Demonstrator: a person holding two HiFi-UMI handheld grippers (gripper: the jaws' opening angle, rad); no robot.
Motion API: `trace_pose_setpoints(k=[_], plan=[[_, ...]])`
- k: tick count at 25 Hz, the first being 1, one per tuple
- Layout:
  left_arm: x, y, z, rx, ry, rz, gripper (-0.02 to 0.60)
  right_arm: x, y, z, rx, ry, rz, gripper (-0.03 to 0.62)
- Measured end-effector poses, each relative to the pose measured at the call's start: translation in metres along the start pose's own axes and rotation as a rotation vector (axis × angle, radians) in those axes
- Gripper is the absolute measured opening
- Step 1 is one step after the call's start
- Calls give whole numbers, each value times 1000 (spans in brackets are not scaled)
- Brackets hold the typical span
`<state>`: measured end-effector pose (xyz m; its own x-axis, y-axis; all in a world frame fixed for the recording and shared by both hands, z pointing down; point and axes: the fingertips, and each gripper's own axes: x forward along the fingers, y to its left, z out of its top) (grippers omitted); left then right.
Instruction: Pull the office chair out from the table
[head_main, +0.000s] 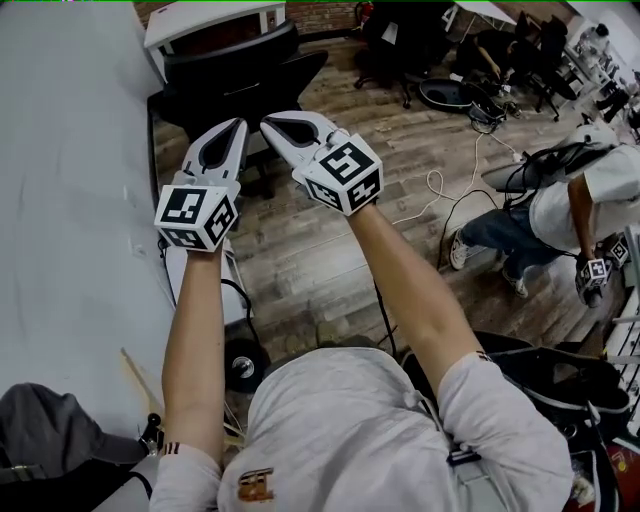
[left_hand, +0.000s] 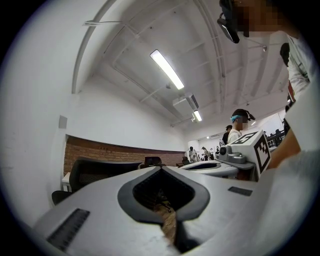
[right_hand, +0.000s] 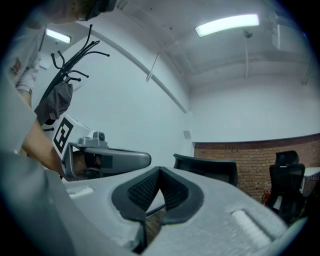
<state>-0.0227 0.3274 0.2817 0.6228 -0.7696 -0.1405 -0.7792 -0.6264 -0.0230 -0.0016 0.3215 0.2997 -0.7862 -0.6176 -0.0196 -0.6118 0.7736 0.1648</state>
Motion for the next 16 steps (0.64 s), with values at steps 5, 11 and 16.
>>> trace_pose_setpoints(k=[5, 11, 16], plan=[[0, -6, 4, 2, 1, -7, 0, -6, -1, 7, 1, -7, -6, 2], [3, -10, 4, 6, 1, -17, 0, -11, -5, 7, 2, -10, -12, 2], [5, -12, 5, 9, -2, -18, 0, -13, -7, 9, 1, -13, -14, 2]])
